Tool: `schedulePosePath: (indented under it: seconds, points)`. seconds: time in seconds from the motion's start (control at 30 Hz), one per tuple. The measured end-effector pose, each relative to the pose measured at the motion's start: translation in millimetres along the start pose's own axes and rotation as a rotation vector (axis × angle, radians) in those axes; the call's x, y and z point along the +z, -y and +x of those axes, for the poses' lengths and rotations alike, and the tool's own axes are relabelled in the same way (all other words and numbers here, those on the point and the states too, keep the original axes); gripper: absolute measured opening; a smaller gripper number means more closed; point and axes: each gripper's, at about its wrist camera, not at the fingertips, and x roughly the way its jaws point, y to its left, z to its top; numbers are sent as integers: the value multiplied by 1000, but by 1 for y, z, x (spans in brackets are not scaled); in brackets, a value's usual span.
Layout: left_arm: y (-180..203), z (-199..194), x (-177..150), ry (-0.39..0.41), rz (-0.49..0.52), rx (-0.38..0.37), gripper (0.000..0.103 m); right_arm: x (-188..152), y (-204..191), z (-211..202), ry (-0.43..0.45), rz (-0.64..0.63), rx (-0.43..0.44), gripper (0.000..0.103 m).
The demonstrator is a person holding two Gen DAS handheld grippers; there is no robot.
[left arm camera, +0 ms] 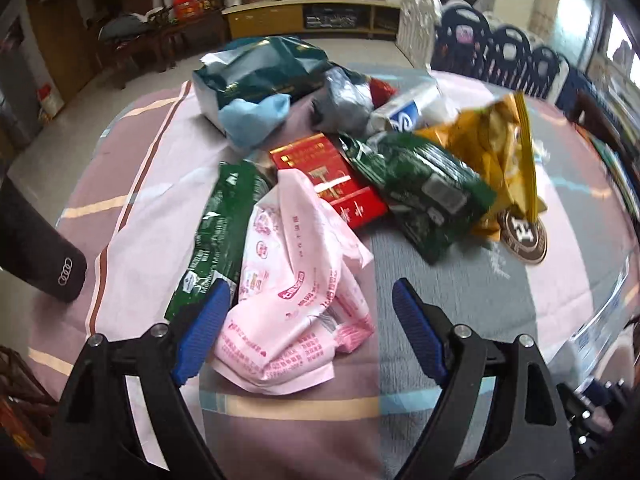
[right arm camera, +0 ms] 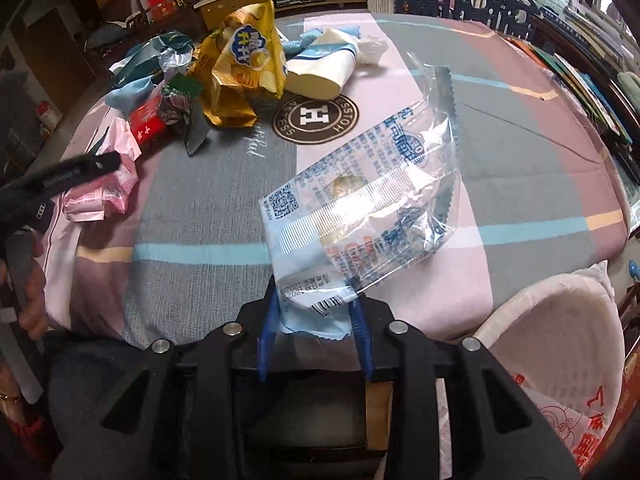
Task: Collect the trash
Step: 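Grasp the pink tissue packet with the left tool while the right tool holds the clear wrapper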
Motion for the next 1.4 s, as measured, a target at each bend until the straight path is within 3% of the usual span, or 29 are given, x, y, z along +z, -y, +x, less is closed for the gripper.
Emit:
schedulePosePath:
  seconds: [0.13, 0.2, 0.23, 0.3, 0.4, 0.6, 0.77, 1.4]
  points:
    - [-15, 10, -4, -61, -66, -39, 83, 2, -14, 0, 0, -38, -14, 34]
    - [-24, 19, -6, -105, -111, -64, 69, 2, -19, 1, -2, -47, -18, 34]
    - [-26, 20, -7, -106, -127, -84, 68, 2, -22, 1, -4, -52, -22, 34]
    - [-32, 20, -7, -99, -145, -97, 51, 0, -26, 1, -5, -63, -30, 34]
    - [-36, 19, -10, -91, -170, -104, 45, -2, -31, 0, -1, -76, -46, 34]
    - [-53, 3, -16, -15, -247, -113, 43, -4, -39, -1, 12, -92, -67, 34]
    - [-49, -13, -18, 39, -254, -100, 43, -4, -44, 0, 16, -101, -72, 34]
    - [-50, -14, -19, 51, -266, -96, 43, -8, -47, 4, 12, -110, -75, 34]
